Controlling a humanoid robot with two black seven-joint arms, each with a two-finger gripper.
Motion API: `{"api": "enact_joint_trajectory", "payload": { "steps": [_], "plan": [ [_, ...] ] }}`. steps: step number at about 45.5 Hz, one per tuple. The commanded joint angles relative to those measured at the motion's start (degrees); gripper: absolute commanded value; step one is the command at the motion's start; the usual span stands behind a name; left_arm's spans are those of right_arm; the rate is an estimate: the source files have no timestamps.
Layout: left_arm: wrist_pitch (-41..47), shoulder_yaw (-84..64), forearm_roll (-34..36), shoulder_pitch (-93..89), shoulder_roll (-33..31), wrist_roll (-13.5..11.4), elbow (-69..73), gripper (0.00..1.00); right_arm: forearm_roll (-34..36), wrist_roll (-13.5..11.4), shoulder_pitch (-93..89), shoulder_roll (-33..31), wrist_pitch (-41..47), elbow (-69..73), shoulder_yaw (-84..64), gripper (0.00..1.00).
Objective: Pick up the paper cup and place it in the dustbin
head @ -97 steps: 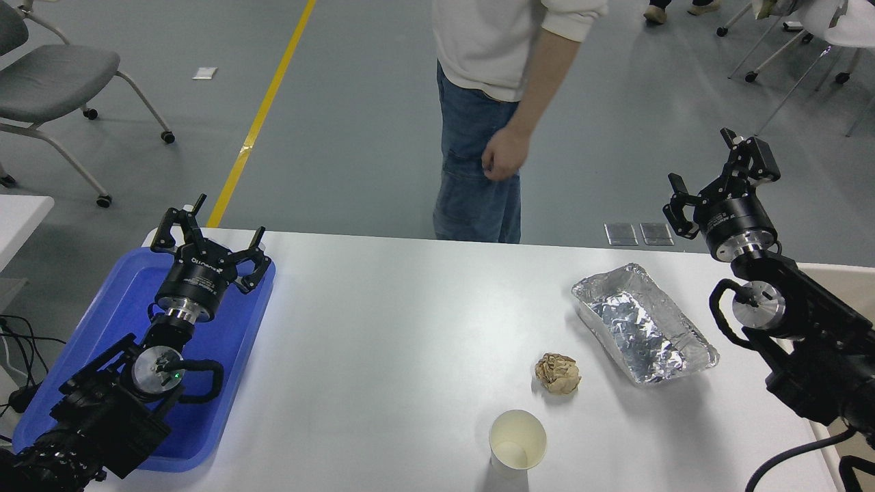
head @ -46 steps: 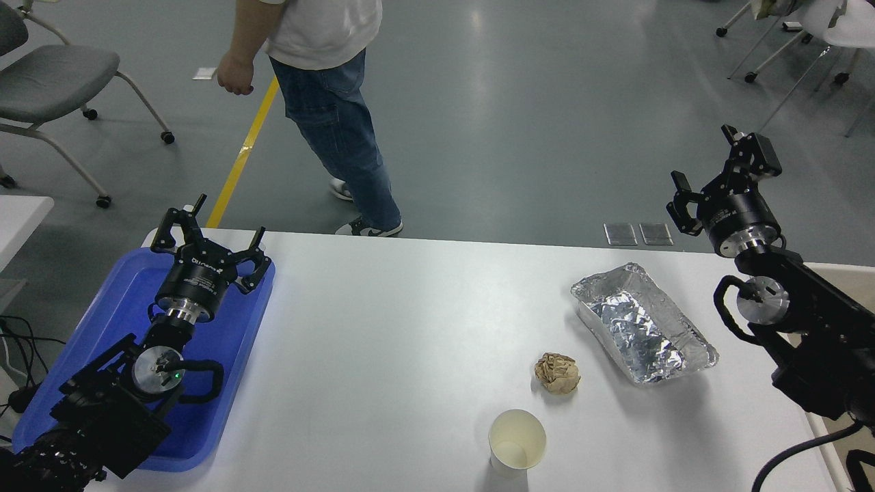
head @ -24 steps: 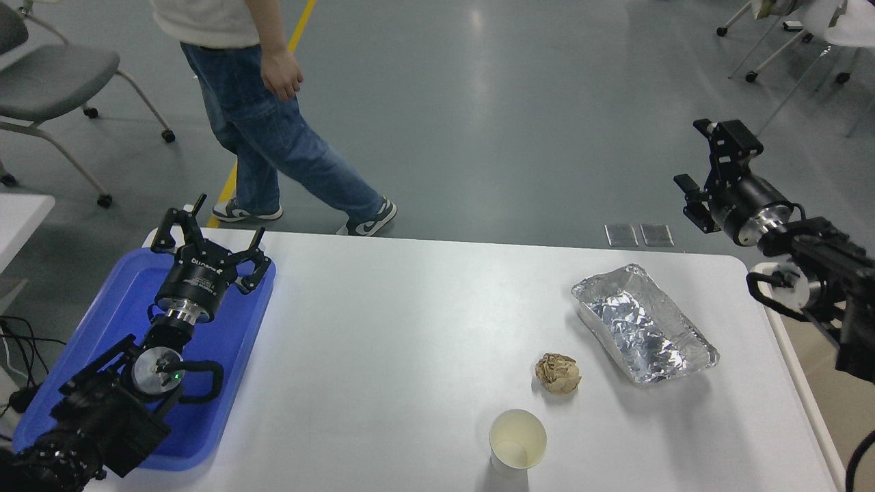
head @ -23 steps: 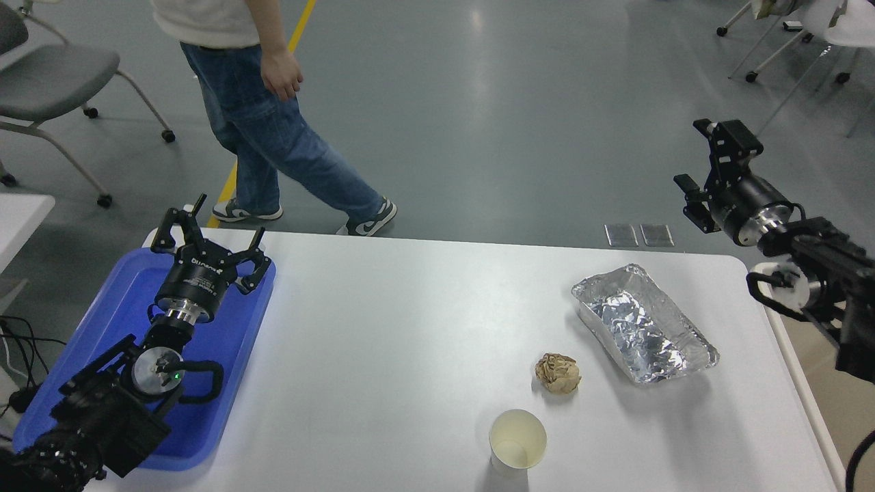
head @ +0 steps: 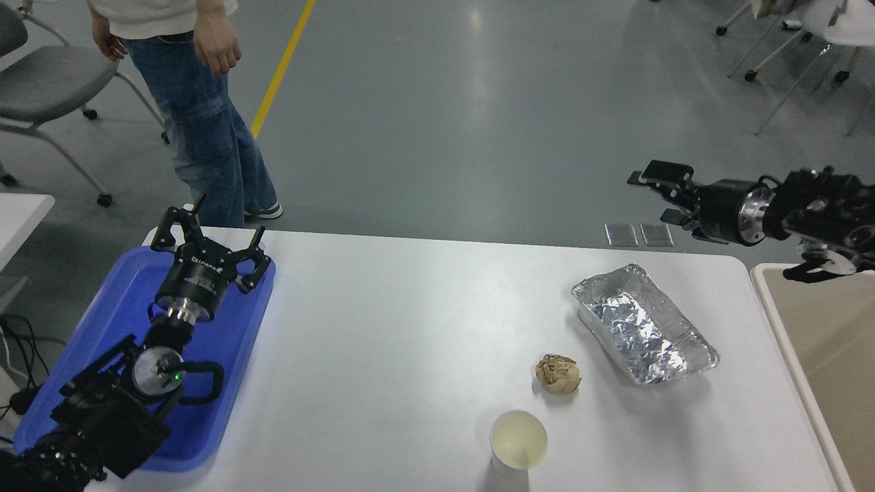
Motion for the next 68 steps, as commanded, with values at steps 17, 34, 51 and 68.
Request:
{"api": "enact_joint_trajectory", "payload": {
  "steps": [17,34,51,68],
  "plan": [
    [0.1,0.0,0.0,0.0,0.0,0.0,0.0,1.00,-5.4,-0.5,22.7,10.0,2.3,28.9,-17.3,1.00],
    [0.0,0.0,0.0,0.0,0.0,0.0,0.0,1.00,-5.9,-0.5,25.1,27.4,2.1,31.6,-17.5,1.00],
    [0.1,0.0,0.0,0.0,0.0,0.0,0.0,1.00,-6.8,-0.5,19.9,29.4,1.7,31.1,-18.1,1.00],
    [0.1,0.0,0.0,0.0,0.0,0.0,0.0,1.00,-7.1,-0.5,12.9,29.4,-0.6,30.3,-20.5,1.00]
  ]
}}
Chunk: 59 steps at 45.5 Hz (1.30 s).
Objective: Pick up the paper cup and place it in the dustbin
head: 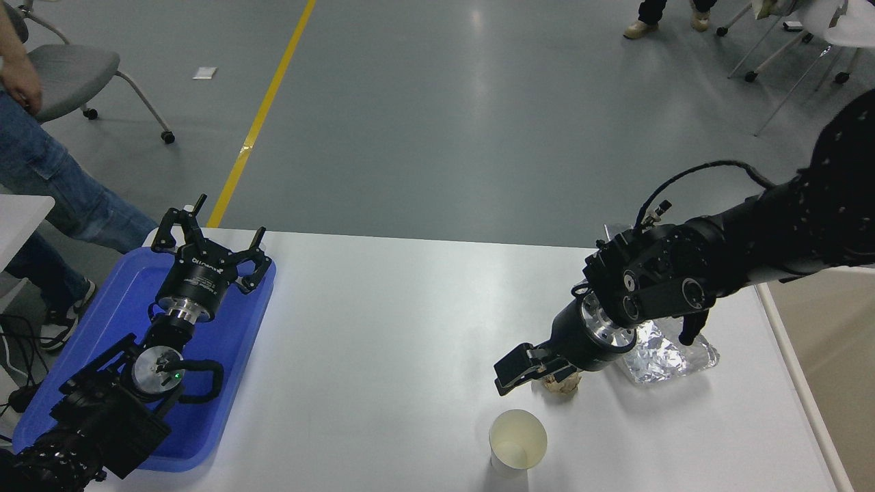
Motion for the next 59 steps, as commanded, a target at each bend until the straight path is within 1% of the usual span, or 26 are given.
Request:
{"api": "enact_joint_trajectory", "payload": {
  "steps": [1,16,33,38,43,46,49,53,55,59],
  "plan": [
    [0.0,0.0,0.0,0.0,0.0,0.0,0.0,1.00,-0.2,-0.1,-4.3,0.3,-2.3,-0.4,-0.8,1.00],
    [0.0,0.0,0.0,0.0,0.0,0.0,0.0,1.00,0.7,-0.1,-7.8,0.3,-4.5,-2.2,-0.7,1.00],
    [-0.1,0.0,0.0,0.0,0.0,0.0,0.0,1.00,0.9,-0.1,-12.6,0.3,-9.6,-3.6,-1.3,1.00],
    [0.0,0.0,0.0,0.0,0.0,0.0,0.0,1.00,0.9,0.0,-13.8,0.3,-11.0,-3.6,-2.4,0.96],
    [0.0,0.0,0.0,0.0,0.0,0.0,0.0,1.00,0.4,0.1,-14.3,0.3,-12.7,-3.6,-2.5,0.80],
    [0.0,0.0,0.0,0.0,0.0,0.0,0.0,1.00,-0.2,0.1,-14.5,0.3,-14.1,-3.6,-2.8,0.59],
    [0.0,0.0,0.0,0.0,0.0,0.0,0.0,1.00,-0.2,0.1,-14.5,0.3,-14.8,-3.6,-3.8,0.41],
    [0.0,0.0,0.0,0.0,0.0,0.0,0.0,1.00,-0.1,0.3,-14.2,0.3,-14.9,-3.5,-4.4,0.12],
    [0.0,0.0,0.0,0.0,0.0,0.0,0.0,1.00,0.0,0.4,-14.0,0.3,-14.9,-3.5,-4.5,0.00],
    [0.0,0.0,0.0,0.0,0.0,0.0,0.0,1.00,0.1,0.5,-13.9,0.3,-14.9,-3.2,-4.6,0.00]
  ]
}}
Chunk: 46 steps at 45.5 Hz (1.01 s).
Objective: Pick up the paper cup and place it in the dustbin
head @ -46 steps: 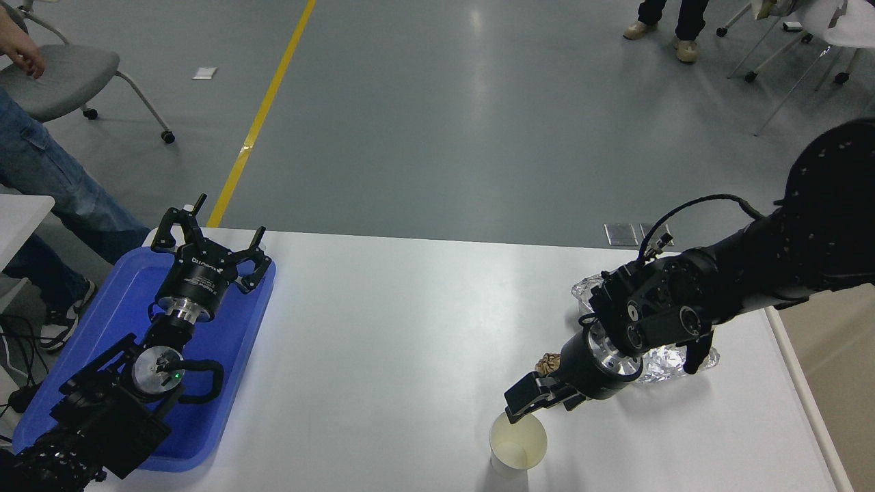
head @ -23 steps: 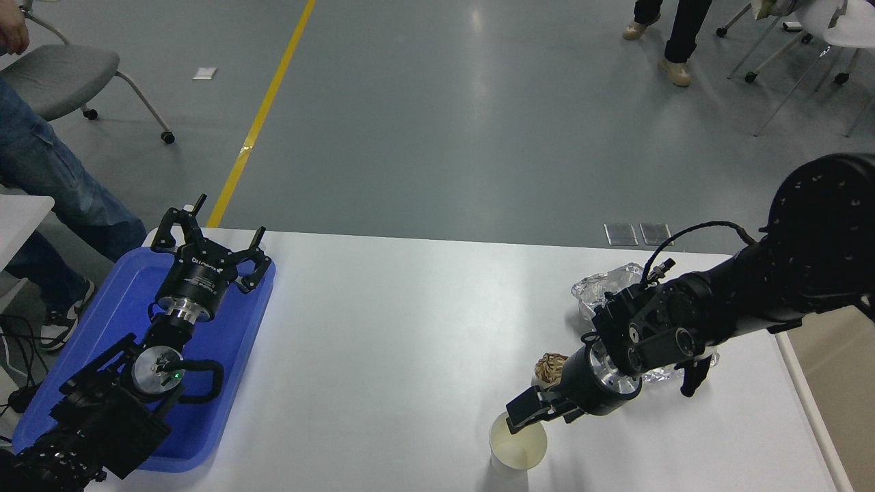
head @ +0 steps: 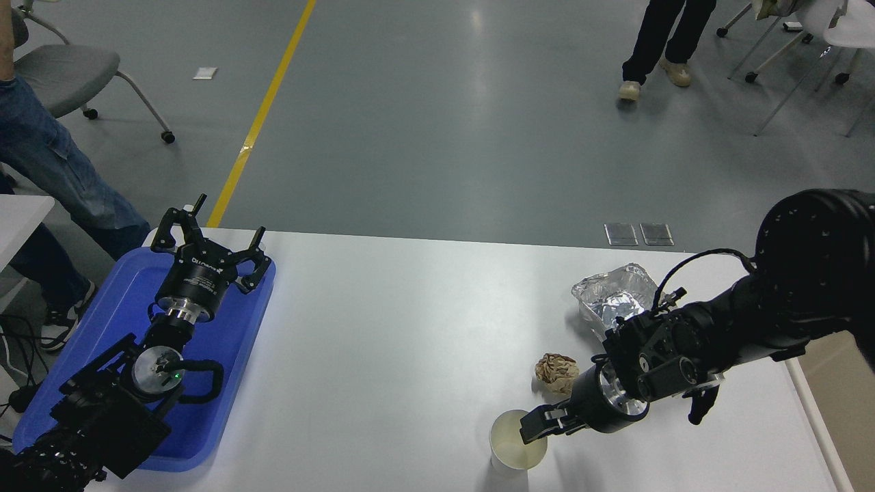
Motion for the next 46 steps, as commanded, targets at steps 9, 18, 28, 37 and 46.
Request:
{"api": "enact_joint_trajectory", "payload": {
  "steps": [9,18,28,37,46],
  "plan": [
    [0.0,0.0,0.0,0.0,0.0,0.0,0.0,1.00,-0.1,2.6,0.3,0.0,-1.2,0.4,-1.0,0.00],
    [0.0,0.0,0.0,0.0,0.0,0.0,0.0,1.00,0.0,3.2,2.5,0.0,-1.2,0.6,-1.1,0.00],
    [0.0,0.0,0.0,0.0,0.0,0.0,0.0,1.00,0.0,5.4,7.4,0.0,-0.3,1.5,-1.2,0.00],
    [0.0,0.0,0.0,0.0,0.0,0.0,0.0,1.00,0.0,6.0,16.2,-3.1,1.0,4.7,0.8,0.00],
    [0.0,0.0,0.0,0.0,0.0,0.0,0.0,1.00,0.0,6.1,26.2,-9.7,7.8,5.1,3.1,0.00]
  ]
}}
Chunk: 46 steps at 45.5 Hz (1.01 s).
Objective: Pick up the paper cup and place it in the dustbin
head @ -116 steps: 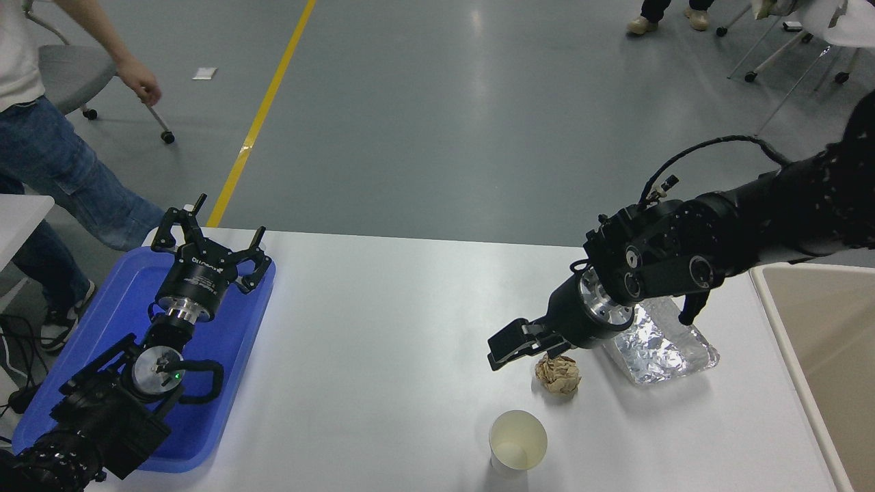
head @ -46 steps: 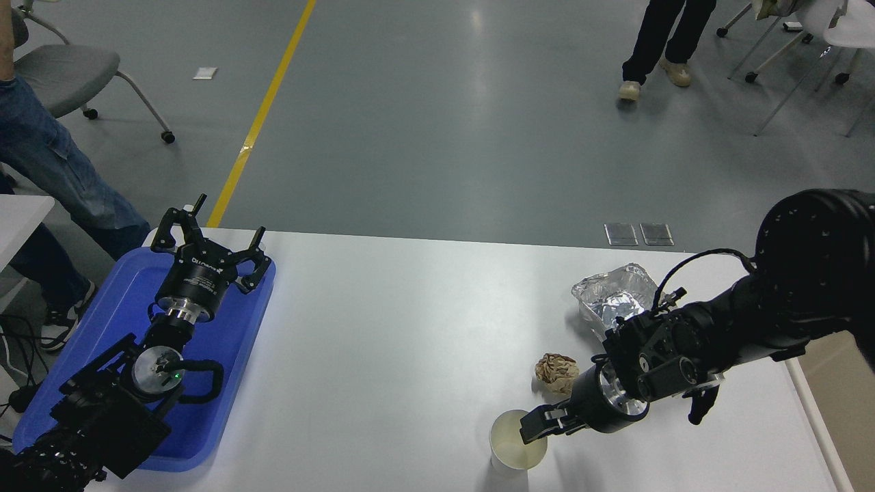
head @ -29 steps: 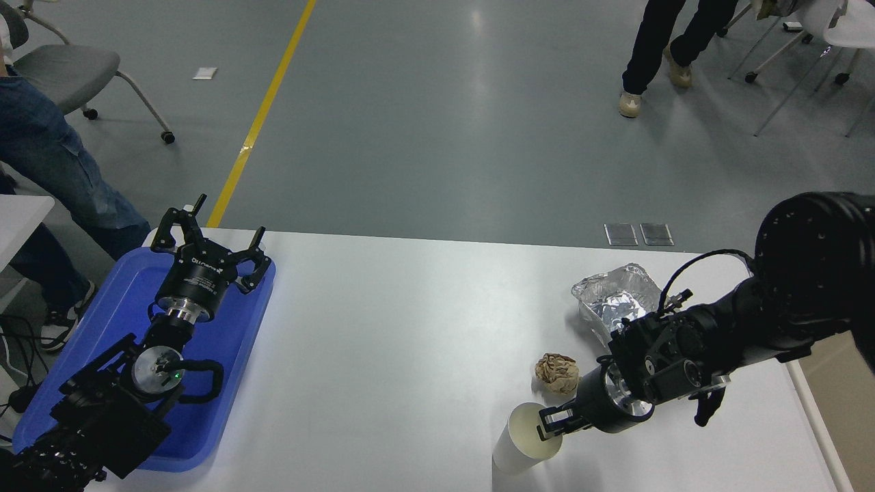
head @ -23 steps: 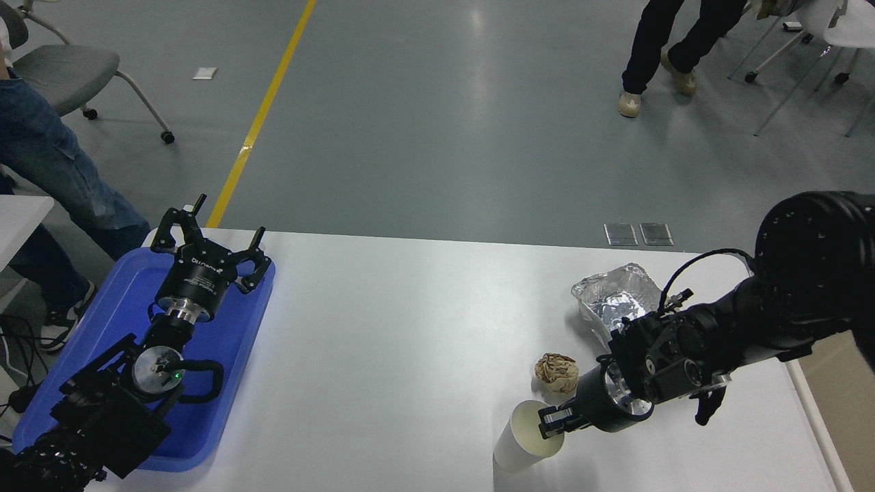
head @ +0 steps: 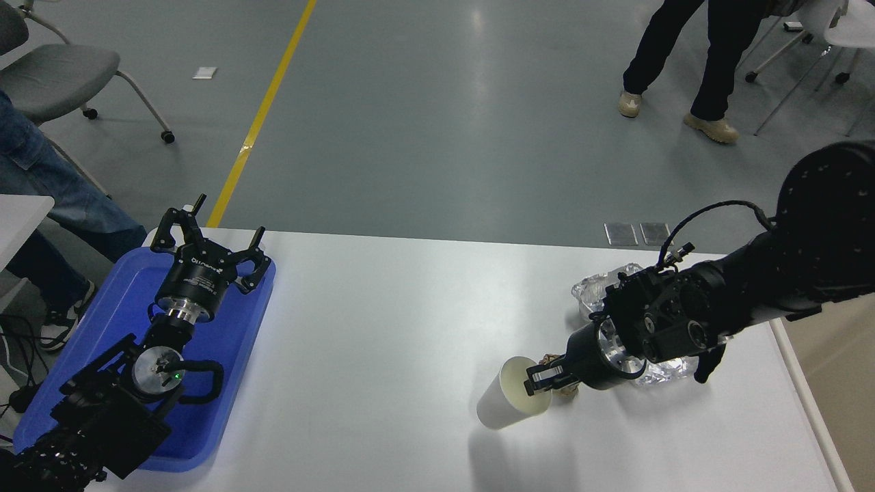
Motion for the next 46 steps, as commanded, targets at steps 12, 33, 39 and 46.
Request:
{"api": "enact_joint_trajectory", "payload": {
  "steps": [12,33,39,46],
  "plan": [
    [0.0,0.0,0.0,0.0,0.0,0.1,0.0,1.00,0.0,0.5,22.1,-14.5,15.2,0.8,3.3,0.00],
    [0.0,0.0,0.0,0.0,0.0,0.0,0.0,1.00,0.9,0.1,25.8,-22.2,18.7,-1.4,3.7,0.00],
    [0.0,0.0,0.0,0.0,0.0,0.0,0.0,1.00,3.6,-0.2,23.0,-23.5,18.6,-5.8,3.8,0.00],
    [0.0,0.0,0.0,0.0,0.0,0.0,0.0,1.00,7.9,-0.2,18.1,-23.9,18.0,-13.8,3.2,0.00]
  ]
}}
